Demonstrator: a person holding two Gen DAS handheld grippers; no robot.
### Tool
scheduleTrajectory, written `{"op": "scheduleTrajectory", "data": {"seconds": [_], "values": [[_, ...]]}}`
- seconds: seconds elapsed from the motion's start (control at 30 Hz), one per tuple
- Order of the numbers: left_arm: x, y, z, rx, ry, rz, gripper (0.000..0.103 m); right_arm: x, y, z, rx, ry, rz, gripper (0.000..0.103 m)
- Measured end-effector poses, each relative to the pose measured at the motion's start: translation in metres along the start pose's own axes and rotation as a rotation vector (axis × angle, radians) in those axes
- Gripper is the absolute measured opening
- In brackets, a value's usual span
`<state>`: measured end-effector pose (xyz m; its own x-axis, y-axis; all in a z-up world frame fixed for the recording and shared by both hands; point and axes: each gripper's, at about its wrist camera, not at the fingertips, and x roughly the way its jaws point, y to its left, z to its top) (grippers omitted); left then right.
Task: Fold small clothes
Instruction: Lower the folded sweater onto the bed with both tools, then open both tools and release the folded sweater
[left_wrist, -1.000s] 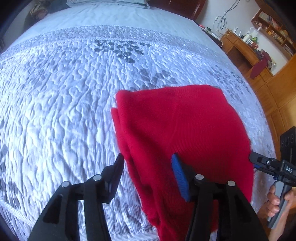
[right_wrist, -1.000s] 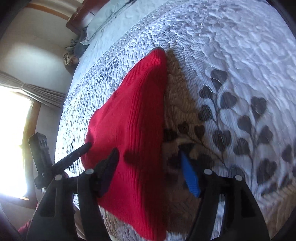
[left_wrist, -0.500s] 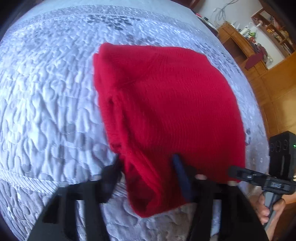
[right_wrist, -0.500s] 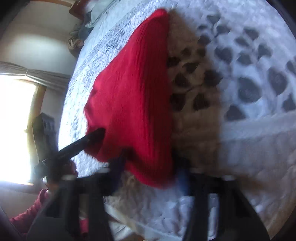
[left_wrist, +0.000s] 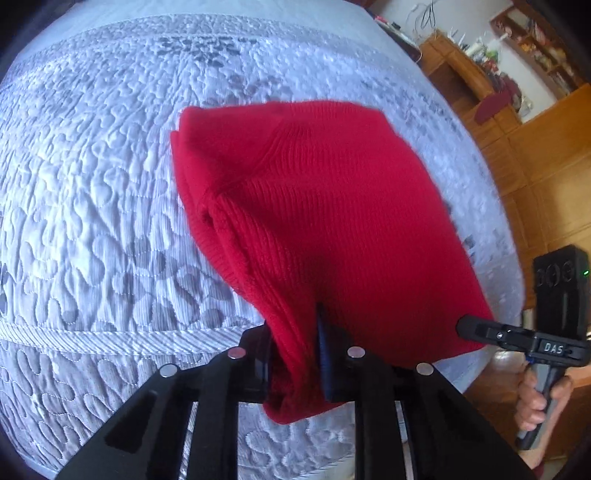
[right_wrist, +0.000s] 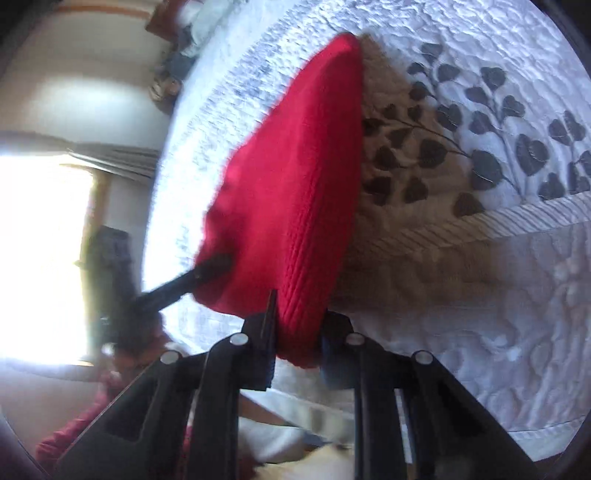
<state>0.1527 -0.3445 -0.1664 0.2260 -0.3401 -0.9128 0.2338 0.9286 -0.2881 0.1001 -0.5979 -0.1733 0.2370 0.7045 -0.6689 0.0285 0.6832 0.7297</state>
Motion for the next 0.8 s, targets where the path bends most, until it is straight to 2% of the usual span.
{"op": "scheduleTrajectory", "data": {"seconds": [0.07, 0.17, 0.3, 0.4, 0.53, 0.57, 0.6, 0.63, 0.67, 0.7, 0.8], "values": [[0.017, -0.001, -0.006, 0.005, 0.012, 0.038, 0.022, 0.012, -0.004, -0.003, -0.014, 0.012, -0.08, 0.019], [0.029, -0.004, -0.015, 0.047, -0.021, 0.078, 0.026, 0.029, -0.015, -0.003, -0.013, 0.026, -0.164, 0.024], [0.032, -0.013, -0.024, 0.101, -0.063, 0.112, 0.028, 0.035, -0.03, -0.002, 0.022, -0.002, -0.122, 0.024], [0.035, -0.014, -0.025, 0.107, -0.082, 0.11, 0.029, 0.033, -0.038, -0.004, 0.028, -0.017, -0.1, 0.024], [0.032, -0.007, -0.024, 0.089, -0.096, 0.087, 0.031, 0.021, -0.045, -0.011, 0.03, -0.03, -0.107, 0.025], [0.027, -0.001, -0.026, 0.083, -0.099, 0.088, 0.036, 0.02, -0.04, -0.012, 0.024, -0.035, -0.121, 0.027], [0.023, 0.001, -0.027, 0.076, -0.102, 0.1, 0.042, 0.023, -0.034, -0.012, 0.019, -0.041, -0.127, 0.035], [0.017, 0.002, -0.029, 0.067, -0.108, 0.124, 0.052, 0.021, -0.028, -0.014, 0.012, -0.051, -0.138, 0.049], [0.013, 0.004, -0.031, 0.061, -0.114, 0.14, 0.062, 0.019, -0.022, -0.016, 0.002, -0.063, -0.147, 0.057], [0.009, 0.004, -0.033, 0.057, -0.124, 0.159, 0.065, 0.014, -0.014, -0.021, -0.011, -0.085, -0.16, 0.071], [-0.007, 0.007, -0.043, 0.063, -0.149, 0.207, 0.072, 0.011, 0.009, -0.033, -0.052, -0.147, -0.265, 0.085]]}}
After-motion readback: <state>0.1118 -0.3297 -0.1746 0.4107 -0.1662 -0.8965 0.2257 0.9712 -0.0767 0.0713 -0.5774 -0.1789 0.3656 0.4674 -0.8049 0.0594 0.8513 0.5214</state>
